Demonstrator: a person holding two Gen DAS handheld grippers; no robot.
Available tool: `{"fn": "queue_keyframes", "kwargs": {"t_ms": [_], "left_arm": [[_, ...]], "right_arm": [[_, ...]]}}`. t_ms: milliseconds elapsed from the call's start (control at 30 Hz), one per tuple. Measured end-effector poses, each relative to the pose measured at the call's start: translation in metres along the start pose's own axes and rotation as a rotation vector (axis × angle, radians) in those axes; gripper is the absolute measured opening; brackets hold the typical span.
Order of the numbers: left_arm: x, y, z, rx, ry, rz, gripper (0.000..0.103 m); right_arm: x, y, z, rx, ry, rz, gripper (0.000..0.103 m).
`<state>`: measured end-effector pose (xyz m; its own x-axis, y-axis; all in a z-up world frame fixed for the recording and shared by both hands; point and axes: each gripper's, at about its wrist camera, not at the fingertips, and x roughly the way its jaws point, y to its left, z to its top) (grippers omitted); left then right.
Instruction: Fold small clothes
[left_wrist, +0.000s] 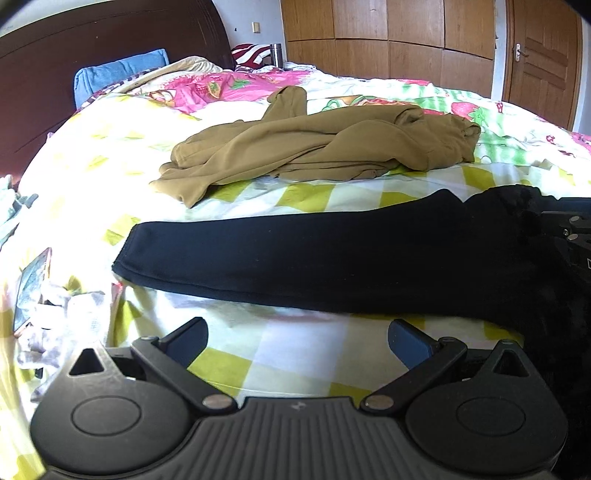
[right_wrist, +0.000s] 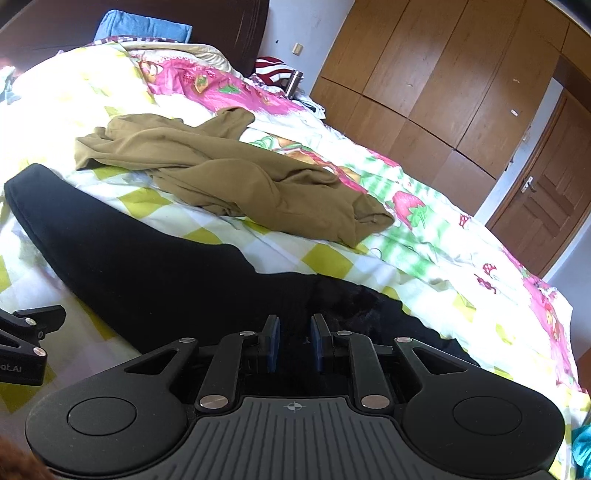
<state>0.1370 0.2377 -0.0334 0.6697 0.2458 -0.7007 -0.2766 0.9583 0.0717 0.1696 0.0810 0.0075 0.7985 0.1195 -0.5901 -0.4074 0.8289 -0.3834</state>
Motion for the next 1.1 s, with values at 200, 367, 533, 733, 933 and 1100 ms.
{"fn": "queue_keyframes", "kwargs": {"t_ms": [200,367,533,733,933,1100], "left_arm": [[0.000,0.016,0.000,-0.036,0.020,-0.007,0.103],[-0.001,0.020,-0.003,-0.039,0.020,-0.009,0.103],[0.000,0.023,-0.003,-0.042,0.025,-0.007,0.103],[-0.001,0.027,-0.004,-0.054,0.023,-0.007,0.103],[-0.001,0.043,-0.009,-0.063,0.025,0.003,0.103],[-0.005,0.090,-0.028,-0.119,0.039,0.059,0.103]], "right_arm": [[0.009,0.008,0.003,-0.033,0.031,-0.035,0.019],[0.004,0.008,-0.001,-0.023,0.016,-0.032,0.045],[-0.002,0.019,0.002,-0.078,-0.026,-0.042,0.053],[-0.003,0.024,0.002,-0.075,-0.021,-0.012,0.054],[-0.015,0.044,0.015,-0.120,-0.097,0.046,0.054],[-0.009,0.091,0.044,-0.195,-0.147,0.189,0.052]]}}
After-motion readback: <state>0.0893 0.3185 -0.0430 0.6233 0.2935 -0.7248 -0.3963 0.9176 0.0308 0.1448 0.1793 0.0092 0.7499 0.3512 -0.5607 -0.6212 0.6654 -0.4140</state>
